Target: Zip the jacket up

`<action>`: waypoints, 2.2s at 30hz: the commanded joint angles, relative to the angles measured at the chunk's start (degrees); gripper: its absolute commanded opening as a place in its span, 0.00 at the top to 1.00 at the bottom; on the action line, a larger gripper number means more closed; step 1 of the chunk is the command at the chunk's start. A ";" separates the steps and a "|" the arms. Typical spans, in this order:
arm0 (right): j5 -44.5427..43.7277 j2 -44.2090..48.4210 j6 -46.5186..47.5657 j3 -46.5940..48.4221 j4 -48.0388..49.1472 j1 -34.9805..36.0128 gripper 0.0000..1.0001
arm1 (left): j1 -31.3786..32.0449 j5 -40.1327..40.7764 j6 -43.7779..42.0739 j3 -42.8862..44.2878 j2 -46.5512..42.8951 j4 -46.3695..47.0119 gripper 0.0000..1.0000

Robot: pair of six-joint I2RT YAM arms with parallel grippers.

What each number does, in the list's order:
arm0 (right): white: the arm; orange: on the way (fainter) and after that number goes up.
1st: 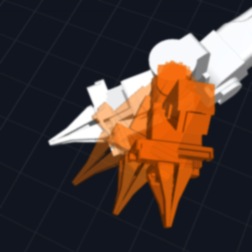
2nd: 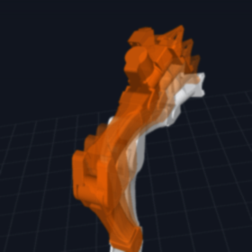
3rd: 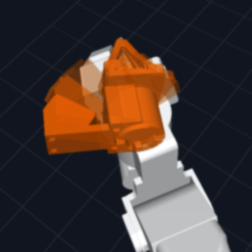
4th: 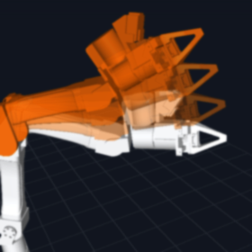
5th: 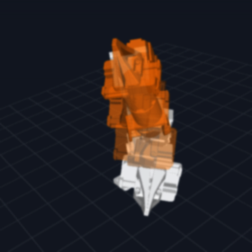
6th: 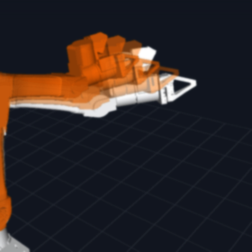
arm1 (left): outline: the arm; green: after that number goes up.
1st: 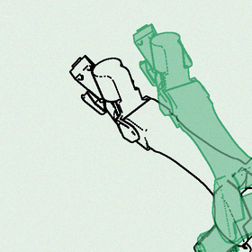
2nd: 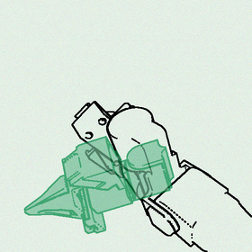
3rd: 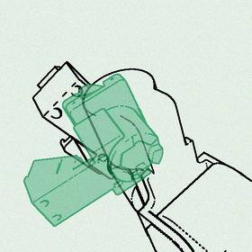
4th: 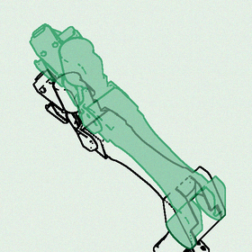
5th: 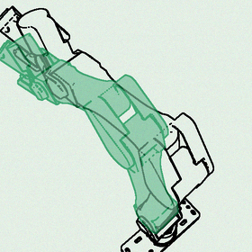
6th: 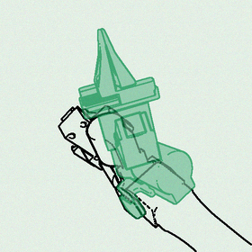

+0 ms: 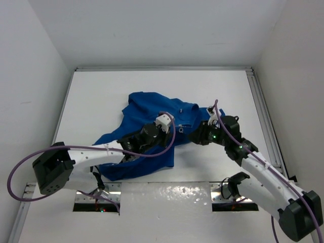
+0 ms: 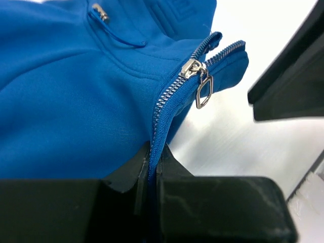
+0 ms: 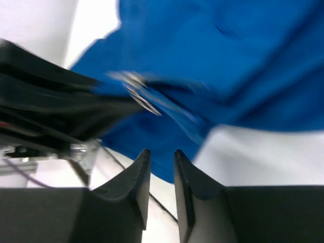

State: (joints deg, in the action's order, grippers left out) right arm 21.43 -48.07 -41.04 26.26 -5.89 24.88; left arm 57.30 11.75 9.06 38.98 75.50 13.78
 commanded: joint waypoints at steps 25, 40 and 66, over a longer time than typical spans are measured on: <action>4.94 -5.89 -5.98 1.61 12.91 0.43 0.57 | 0.53 -11.13 5.27 0.39 -3.00 7.06 1.00; 2.74 -8.88 -4.93 2.48 14.51 0.43 0.53 | 0.53 -14.56 6.32 -0.83 -4.22 8.45 1.00; -1.21 -1.32 -4.05 1.25 12.66 0.43 1.00 | 0.53 -12.01 5.80 -0.14 -2.91 6.27 1.00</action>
State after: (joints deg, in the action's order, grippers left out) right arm 22.57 -50.54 -46.24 27.03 6.15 25.28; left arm 57.30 0.67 14.09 38.09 73.60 15.59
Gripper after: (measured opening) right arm 0.002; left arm 0.031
